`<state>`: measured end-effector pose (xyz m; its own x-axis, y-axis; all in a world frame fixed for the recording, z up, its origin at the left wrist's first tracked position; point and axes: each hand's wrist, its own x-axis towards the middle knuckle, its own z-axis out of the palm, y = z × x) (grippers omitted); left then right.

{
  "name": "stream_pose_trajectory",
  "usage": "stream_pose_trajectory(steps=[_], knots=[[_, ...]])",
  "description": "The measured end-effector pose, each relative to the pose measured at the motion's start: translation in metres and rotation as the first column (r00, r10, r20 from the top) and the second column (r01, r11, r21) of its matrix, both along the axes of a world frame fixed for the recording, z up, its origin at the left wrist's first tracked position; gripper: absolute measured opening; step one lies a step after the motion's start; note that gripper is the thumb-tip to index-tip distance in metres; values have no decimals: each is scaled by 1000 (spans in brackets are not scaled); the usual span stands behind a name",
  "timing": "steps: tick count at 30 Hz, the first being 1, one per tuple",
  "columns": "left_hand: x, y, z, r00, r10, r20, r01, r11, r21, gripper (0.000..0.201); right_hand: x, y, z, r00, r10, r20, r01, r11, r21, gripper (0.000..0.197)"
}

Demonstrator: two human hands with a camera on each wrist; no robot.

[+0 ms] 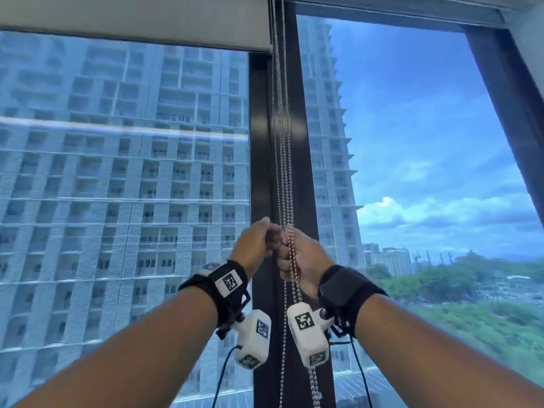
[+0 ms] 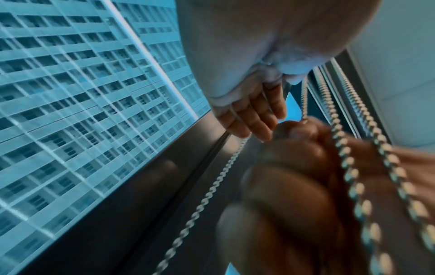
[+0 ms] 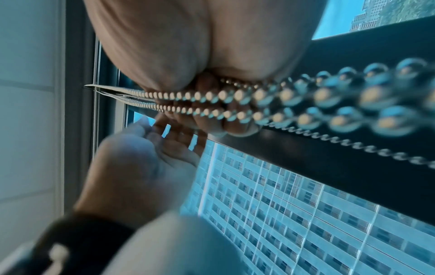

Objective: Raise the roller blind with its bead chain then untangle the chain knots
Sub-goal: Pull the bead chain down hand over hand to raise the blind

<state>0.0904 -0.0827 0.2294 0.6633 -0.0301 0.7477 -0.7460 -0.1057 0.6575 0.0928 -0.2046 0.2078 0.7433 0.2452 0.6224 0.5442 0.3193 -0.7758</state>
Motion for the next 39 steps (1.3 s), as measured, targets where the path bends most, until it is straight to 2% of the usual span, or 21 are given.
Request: stream_pose_trajectory(steps=[3, 6, 10, 12, 14, 17, 19, 21, 25, 29, 33, 39], knots=[[-15, -8, 38, 998, -59, 12, 59, 998, 10, 39, -1, 4, -10, 999, -34, -5, 34, 998, -46, 32], [-24, -16, 64, 999, -46, 24, 45, 999, 22, 31, -4, 4, -18, 998, -56, -14, 55, 995, -78, 30], [-29, -19, 82, 998, -61, 24, 63, 996, -69, 25, -8, -4, -25, 996, -24, -85, 14, 994, -111, 38], [-26, -20, 86, 999, -8, 51, 11, 997, -72, 27, -7, -7, -27, 995, 32, -96, -46, 988, -150, 35], [-25, -22, 84, 999, -12, 50, 17, 995, -103, 27, -7, -11, -26, 995, 35, -98, -57, 971, -234, 31], [-27, -27, 81, 998, 32, 54, -28, 996, -81, 28, -5, -21, -10, 997, -70, -38, 41, 861, -508, 24], [-31, -30, 82, 998, 46, 48, -42, 996, -75, 23, -10, -30, 14, 985, -169, 10, 142, 787, -601, 19], [-35, -34, 83, 998, 37, 56, -34, 998, -55, 23, -17, -41, 50, 966, -255, 48, 238, 796, -556, 20], [-41, -43, 79, 998, -4, 70, 6, 999, -34, 27, -40, -46, 125, 945, -299, 132, 327, 879, -347, 27], [-45, -48, 69, 994, -104, 32, 106, 990, -88, 27, -52, -35, 169, 954, -272, 125, 294, 930, -222, 30], [-48, -41, 57, 976, -215, 40, 218, 969, -114, 27, -53, -22, 176, 986, -164, 20, 165, 976, -141, 29], [-38, -31, 30, 992, -116, 38, 117, 993, -22, 28, -42, -12, 155, 982, -186, -2, 186, 980, -75, 36]])
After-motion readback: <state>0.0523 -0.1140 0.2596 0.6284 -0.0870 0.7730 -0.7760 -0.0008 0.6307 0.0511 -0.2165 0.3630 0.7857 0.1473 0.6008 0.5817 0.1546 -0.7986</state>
